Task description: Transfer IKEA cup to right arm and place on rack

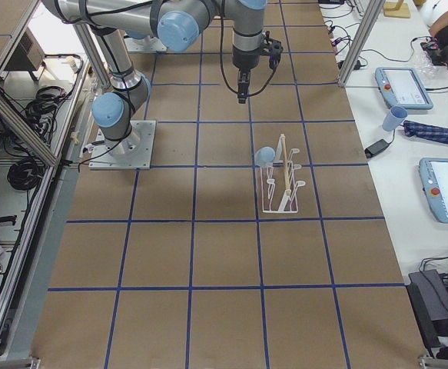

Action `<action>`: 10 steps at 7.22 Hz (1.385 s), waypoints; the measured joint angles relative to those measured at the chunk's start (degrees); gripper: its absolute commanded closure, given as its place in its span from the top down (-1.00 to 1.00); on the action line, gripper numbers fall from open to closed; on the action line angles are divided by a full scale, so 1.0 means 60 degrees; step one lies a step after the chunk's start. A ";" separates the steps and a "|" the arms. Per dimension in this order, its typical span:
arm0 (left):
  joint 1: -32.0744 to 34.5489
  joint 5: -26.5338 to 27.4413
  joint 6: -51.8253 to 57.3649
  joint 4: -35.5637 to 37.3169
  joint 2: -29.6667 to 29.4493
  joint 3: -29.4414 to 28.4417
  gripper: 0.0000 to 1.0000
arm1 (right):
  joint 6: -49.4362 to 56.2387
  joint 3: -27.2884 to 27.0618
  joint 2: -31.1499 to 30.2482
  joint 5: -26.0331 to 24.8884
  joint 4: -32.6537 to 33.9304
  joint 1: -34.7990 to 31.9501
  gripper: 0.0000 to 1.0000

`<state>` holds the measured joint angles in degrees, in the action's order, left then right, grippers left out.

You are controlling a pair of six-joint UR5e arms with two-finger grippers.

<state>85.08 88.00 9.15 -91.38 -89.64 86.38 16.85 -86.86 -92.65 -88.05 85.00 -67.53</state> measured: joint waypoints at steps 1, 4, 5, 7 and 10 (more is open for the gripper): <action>0.0068 0.0040 -0.0246 0.0003 0.0015 0.0030 1.00 | -0.0406 0.0084 0.0008 -0.0011 0.0003 -0.0708 0.98; 0.0675 0.0062 -0.0839 0.0197 -0.0012 0.0172 1.00 | -0.2943 0.0153 0.0106 0.0065 0.0069 -0.2809 1.00; 0.0741 0.0063 -0.0839 0.0304 0.0011 0.0210 1.00 | -0.3645 0.0159 0.0223 0.0040 0.0154 -0.3364 1.00; 0.0771 0.0067 -0.0907 0.0412 0.0009 0.0230 1.00 | -0.4042 0.0163 0.0377 0.0033 0.0442 -0.3835 1.00; 0.0767 0.0249 -0.0880 0.0434 0.0029 0.0237 1.00 | -0.4054 0.0168 0.0471 0.0055 0.0699 -0.3901 1.00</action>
<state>89.68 89.49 3.87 -88.77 -89.47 87.80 -7.48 -85.86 -89.83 -87.72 89.20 -90.94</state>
